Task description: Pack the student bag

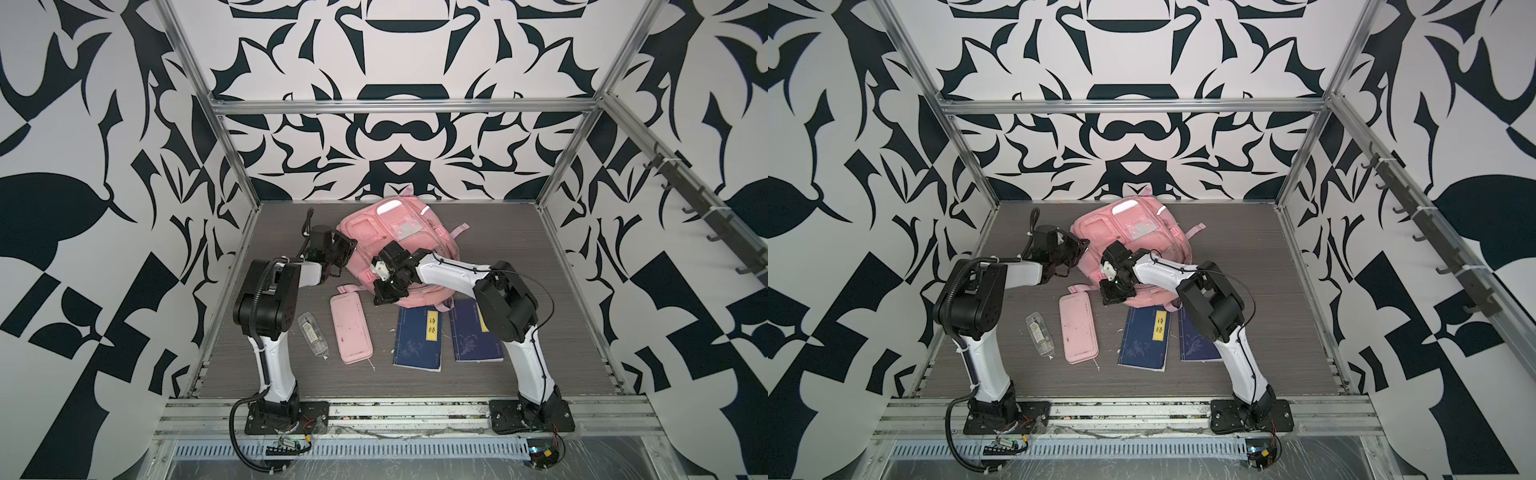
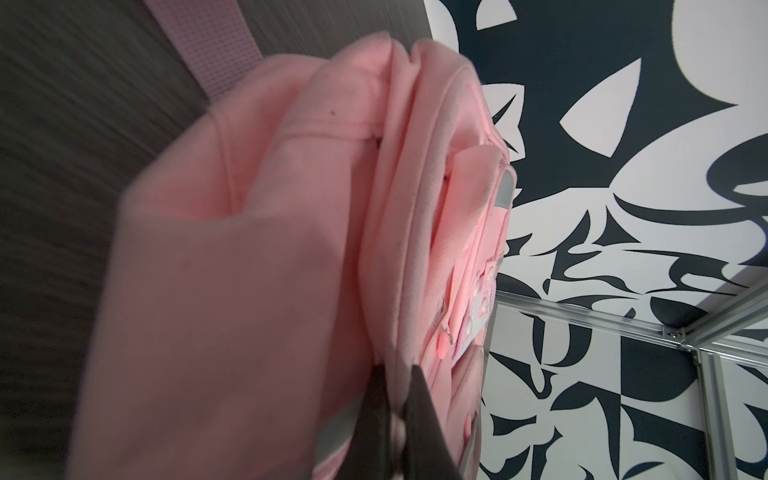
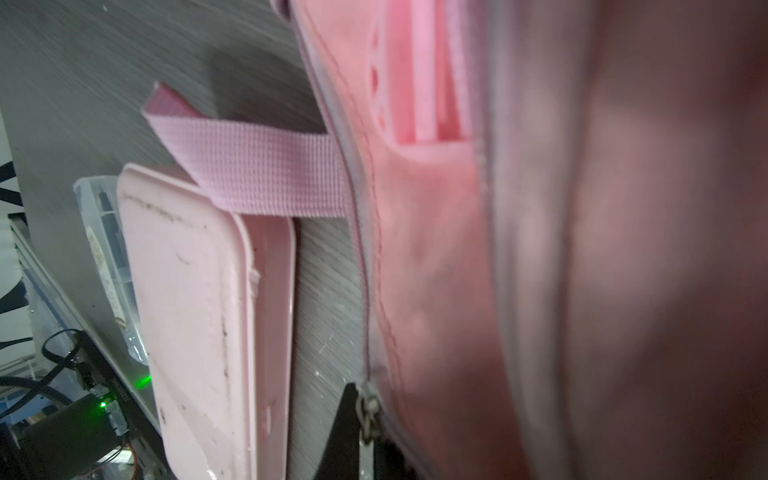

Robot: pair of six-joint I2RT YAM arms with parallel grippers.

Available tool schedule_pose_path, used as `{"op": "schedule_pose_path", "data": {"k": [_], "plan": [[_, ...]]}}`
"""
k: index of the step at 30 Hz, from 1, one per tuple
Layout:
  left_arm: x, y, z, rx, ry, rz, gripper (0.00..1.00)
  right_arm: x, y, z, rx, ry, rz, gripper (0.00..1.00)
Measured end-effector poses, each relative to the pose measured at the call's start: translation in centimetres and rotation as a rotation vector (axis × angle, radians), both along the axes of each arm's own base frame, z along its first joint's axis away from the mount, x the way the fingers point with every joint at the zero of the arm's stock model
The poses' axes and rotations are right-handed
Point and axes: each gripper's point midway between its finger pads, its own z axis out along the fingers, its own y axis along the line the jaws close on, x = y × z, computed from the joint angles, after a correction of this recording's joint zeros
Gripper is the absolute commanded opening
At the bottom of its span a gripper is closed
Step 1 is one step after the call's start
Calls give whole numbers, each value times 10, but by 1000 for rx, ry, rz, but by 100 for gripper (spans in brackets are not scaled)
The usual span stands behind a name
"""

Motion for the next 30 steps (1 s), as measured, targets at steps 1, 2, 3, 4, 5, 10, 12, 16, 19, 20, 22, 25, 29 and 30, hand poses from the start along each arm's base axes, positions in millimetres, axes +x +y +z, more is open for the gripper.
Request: {"op": "schedule_pose_path", "data": {"k": [1, 2, 3, 4, 5, 10, 12, 16, 19, 20, 22, 25, 29, 30], "plan": [[1, 0, 1, -1, -3, 0, 0, 1, 2, 0, 3, 1, -3, 0], [2, 0, 2, -1, -9, 1, 0, 4, 5, 1, 8, 2, -8, 0], [2, 0, 3, -2, -11, 1, 0, 6, 7, 2, 12, 0, -12, 0], [2, 0, 4, -2, -12, 1, 0, 8, 8, 3, 16, -2, -15, 0], [3, 0, 4, -3, -13, 1, 0, 10, 10, 4, 20, -4, -18, 0], [4, 0, 6, -6, -21, 0, 0, 24, 10, 12, 41, -10, -52, 0], [4, 1, 6, -9, -21, -3, 0, 29, 6, 16, 52, -14, -66, 0], [4, 8, 7, -25, -19, -4, 0, 36, -11, 34, 82, -39, -97, 0], [1, 9, 6, -68, -13, -9, 0, 37, -29, 52, 103, -66, -119, 0], [0, 9, 6, -87, -12, -11, 0, 36, -34, 58, 111, -76, -125, 0], [-1, 6, 4, -135, -8, -16, 0, 35, -41, 66, 122, -94, -126, 0], [0, 3, 1, -185, -5, -14, 0, 34, -45, 63, 121, -97, -129, 0], [-4, 3, -5, -206, 11, 2, 0, 29, -40, 48, 103, -68, -116, 0], [-4, 3, -5, -208, 11, 4, 0, 26, -37, 43, 98, -58, -108, 0]]}}
